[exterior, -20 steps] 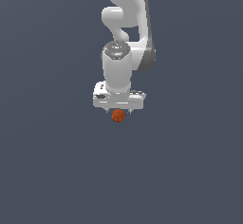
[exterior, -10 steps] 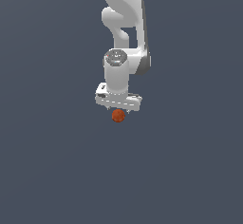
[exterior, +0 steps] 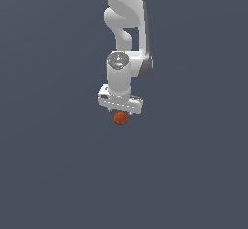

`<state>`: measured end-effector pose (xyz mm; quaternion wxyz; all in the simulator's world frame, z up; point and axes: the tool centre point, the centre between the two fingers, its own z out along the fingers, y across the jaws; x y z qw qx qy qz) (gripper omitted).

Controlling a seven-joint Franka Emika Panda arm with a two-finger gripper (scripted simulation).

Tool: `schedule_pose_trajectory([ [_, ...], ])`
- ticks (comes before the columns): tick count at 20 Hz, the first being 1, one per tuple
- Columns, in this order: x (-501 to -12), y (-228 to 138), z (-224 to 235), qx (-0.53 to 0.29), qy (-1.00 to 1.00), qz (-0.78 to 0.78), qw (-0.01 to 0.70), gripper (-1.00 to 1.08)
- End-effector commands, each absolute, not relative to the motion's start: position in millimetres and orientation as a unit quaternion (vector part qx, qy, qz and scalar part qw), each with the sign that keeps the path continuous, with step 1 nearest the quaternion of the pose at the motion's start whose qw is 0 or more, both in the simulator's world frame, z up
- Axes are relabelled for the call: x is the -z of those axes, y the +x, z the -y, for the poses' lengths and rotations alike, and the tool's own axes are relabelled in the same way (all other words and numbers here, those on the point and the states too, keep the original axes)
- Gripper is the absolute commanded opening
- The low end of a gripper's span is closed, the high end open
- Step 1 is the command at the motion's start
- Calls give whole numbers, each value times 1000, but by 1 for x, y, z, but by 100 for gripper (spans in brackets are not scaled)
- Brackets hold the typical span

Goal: Pick up the object and move it to a goal position.

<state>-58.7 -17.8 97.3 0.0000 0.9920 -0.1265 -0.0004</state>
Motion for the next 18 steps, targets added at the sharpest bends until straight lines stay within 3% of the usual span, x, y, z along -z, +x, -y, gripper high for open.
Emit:
schedule_pose_trajectory([
  [1,-95,-59,18,0,992,127,0,100],
  [16,-47,-60,18,0,992,129,0,100],
  [17,-47,-60,18,0,992,129,0,-100],
  [18,-47,-60,18,0,992,129,0,-100],
])
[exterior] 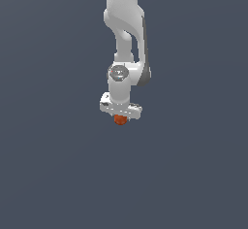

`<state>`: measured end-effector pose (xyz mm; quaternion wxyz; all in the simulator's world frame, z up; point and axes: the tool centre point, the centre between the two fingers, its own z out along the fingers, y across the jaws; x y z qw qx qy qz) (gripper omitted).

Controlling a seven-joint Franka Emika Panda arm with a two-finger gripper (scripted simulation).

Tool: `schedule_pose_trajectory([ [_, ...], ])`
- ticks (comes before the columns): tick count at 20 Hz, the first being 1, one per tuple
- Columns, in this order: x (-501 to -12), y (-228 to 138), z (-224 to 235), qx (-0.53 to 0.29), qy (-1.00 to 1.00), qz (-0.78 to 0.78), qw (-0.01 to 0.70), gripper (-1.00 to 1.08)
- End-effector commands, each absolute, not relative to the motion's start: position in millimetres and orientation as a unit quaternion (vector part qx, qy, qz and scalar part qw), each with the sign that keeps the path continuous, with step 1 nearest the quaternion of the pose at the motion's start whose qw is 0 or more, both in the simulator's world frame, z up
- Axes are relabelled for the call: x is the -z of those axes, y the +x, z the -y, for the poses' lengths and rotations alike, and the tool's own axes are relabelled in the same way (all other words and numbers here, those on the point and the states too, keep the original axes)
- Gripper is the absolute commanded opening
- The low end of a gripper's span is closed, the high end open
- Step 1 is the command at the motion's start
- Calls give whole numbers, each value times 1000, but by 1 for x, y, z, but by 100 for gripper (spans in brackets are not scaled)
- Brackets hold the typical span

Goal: Pick up the object and move it to a goal position.

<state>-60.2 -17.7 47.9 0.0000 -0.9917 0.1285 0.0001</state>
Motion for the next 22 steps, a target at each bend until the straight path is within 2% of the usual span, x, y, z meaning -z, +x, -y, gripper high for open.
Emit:
schedule_pose_trajectory([
  [1,-47,-60,18,0,-992,-129,0,-100],
  [13,-50,-56,20,7,-992,-129,0,-100],
  [22,-69,-20,41,73,-988,-138,1,-100],
])
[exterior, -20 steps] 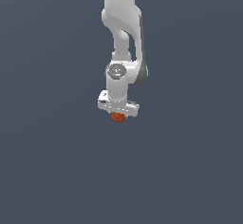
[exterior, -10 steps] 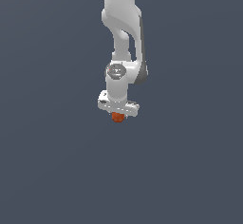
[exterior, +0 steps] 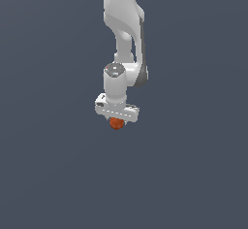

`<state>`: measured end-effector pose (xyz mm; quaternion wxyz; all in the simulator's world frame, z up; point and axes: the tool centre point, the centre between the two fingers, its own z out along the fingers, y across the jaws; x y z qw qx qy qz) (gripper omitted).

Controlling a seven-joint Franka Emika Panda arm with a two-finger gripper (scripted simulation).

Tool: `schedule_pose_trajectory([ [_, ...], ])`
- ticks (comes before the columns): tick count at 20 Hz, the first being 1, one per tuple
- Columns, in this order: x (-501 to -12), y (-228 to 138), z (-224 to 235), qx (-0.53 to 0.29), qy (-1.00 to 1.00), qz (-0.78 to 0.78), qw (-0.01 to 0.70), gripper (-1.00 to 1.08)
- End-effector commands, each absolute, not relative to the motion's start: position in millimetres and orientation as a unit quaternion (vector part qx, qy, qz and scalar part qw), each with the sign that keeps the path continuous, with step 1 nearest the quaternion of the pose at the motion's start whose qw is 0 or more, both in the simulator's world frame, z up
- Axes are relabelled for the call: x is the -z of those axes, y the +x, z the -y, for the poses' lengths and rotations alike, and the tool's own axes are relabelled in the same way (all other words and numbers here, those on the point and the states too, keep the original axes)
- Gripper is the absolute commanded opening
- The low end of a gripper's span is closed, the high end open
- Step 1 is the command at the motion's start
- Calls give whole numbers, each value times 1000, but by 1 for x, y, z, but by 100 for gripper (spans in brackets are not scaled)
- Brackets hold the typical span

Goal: Pick up the object and move it to a goal position.

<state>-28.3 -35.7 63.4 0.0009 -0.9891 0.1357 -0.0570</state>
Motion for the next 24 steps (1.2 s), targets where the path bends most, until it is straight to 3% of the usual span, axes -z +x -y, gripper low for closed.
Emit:
schedule_pose_trajectory([
  [1,-73,-13,45,85,-987,-139,1,-100],
  [14,-169,75,113,290,-943,-162,4,-100],
  [24,-262,109,163,435,-883,-175,7,-100],
])
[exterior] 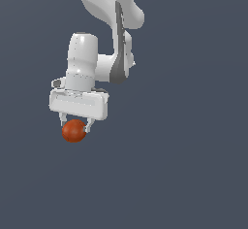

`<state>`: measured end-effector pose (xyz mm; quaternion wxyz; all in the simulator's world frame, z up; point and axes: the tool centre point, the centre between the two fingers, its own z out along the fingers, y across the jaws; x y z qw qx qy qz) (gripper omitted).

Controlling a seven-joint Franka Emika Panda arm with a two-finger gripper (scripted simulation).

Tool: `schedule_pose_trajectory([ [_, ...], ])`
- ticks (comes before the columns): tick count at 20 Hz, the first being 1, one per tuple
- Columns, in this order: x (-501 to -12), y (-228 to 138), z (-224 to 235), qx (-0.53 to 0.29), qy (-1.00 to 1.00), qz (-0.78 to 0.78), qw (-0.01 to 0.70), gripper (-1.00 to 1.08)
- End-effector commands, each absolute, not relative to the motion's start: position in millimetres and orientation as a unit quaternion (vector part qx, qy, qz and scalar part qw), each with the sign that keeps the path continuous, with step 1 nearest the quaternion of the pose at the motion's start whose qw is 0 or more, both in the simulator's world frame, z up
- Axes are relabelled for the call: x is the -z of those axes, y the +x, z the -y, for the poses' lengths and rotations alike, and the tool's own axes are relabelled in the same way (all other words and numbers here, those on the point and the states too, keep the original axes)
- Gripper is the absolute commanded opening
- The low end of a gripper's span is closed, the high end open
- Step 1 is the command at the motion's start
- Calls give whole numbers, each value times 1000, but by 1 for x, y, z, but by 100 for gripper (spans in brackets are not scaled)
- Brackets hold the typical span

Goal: Pick up the object and move it to a goal position.

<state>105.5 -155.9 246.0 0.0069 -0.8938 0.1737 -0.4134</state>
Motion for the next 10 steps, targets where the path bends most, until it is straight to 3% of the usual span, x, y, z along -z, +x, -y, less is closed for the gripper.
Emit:
schedule_pose_trajectory([
  [1,-271,110,167,448,-877,-176,8,-100],
  [10,-342,113,200,545,-819,-181,13,-100],
])
